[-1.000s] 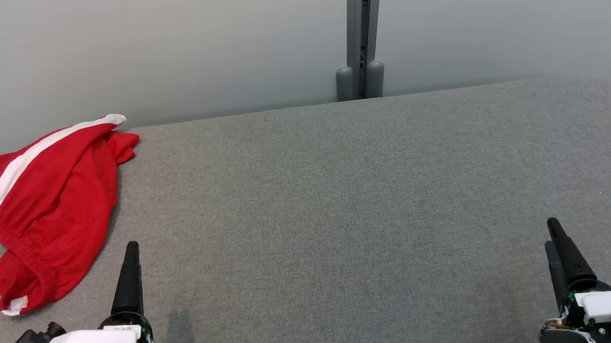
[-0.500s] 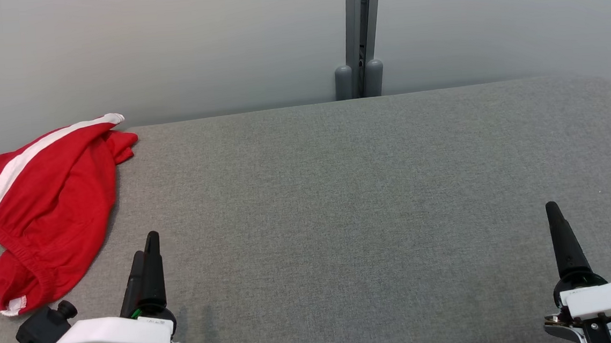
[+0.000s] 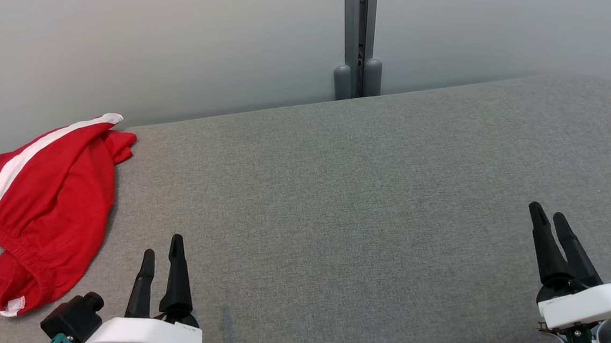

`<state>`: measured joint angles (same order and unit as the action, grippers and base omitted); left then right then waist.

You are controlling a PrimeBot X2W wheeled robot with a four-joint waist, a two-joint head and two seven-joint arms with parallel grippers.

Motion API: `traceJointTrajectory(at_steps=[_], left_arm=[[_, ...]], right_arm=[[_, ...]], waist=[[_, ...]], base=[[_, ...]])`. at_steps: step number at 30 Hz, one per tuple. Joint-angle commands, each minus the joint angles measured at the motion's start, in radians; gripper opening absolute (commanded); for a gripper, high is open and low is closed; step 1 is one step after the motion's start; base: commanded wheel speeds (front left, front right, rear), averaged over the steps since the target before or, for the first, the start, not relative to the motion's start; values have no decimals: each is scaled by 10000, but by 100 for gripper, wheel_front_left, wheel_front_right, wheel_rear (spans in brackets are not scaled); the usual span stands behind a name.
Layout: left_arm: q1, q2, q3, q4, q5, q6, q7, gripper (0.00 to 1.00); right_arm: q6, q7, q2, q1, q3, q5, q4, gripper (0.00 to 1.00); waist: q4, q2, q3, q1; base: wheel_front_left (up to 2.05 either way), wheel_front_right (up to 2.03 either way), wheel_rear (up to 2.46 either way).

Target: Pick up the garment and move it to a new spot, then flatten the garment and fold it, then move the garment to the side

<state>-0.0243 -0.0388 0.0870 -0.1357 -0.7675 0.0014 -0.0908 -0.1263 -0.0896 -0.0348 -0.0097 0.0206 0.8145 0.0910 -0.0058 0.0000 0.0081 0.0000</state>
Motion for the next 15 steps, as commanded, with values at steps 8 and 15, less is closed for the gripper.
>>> traceJointTrajectory(at_steps=[8, 15], left_arm=[[36, -98, 76, 239, 1470, 265, -317, 100], [71, -161, 153, 173, 2354, 399, -517, 100]], right_arm=[[-41, -336, -111, 91, -135, -1487, -346, 100], [-45, -532, -123, 145, -260, -2348, -390, 100]], waist=[[-8, 0, 4, 0], [-13, 0, 5, 0]], base=[[0, 0, 0], [0, 0, 0]])
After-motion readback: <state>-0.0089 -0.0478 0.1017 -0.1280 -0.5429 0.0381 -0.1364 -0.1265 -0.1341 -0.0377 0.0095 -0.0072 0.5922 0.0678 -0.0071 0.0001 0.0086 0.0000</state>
